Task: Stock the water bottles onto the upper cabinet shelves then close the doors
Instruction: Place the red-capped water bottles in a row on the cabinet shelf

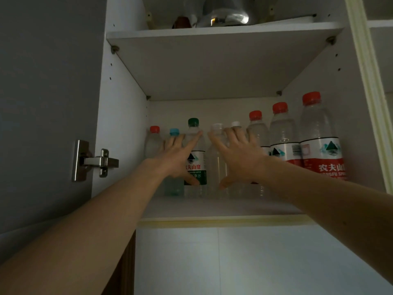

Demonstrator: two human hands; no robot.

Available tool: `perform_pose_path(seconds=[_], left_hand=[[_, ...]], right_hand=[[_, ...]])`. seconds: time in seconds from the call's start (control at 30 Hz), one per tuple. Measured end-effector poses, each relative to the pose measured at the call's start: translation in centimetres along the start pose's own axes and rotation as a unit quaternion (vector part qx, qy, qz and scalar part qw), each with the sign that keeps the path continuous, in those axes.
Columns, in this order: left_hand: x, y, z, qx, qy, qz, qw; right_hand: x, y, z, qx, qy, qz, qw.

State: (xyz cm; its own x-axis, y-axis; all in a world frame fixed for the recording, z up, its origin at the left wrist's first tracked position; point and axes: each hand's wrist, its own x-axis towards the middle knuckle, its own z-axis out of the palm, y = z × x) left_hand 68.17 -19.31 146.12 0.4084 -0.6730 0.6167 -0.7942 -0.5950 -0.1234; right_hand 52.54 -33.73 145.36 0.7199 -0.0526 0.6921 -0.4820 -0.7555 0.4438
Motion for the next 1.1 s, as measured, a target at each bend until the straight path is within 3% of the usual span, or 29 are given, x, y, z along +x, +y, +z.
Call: perform_pose_path(seconds=[0.43,0.67,1.1], left_hand=[[3.1,-1.6,2.6,0.142,0.051,0.033,0.988],[3.2,-0.8,3.2,0.197,0.037,-0.009,0.980],[3.2,-1.0,3.4,0.159,0.049,-0.010,0.986]], right_hand=[[3.9,-0.4,3.0,-0.212,-0.021,-0.032,0.977],[4.7,-0.8,4.0,-0.242,-0.037,-0.046,0.969],[3.4,-0.9,3.8,-0.217,-0.002,-0.046,0.975]])
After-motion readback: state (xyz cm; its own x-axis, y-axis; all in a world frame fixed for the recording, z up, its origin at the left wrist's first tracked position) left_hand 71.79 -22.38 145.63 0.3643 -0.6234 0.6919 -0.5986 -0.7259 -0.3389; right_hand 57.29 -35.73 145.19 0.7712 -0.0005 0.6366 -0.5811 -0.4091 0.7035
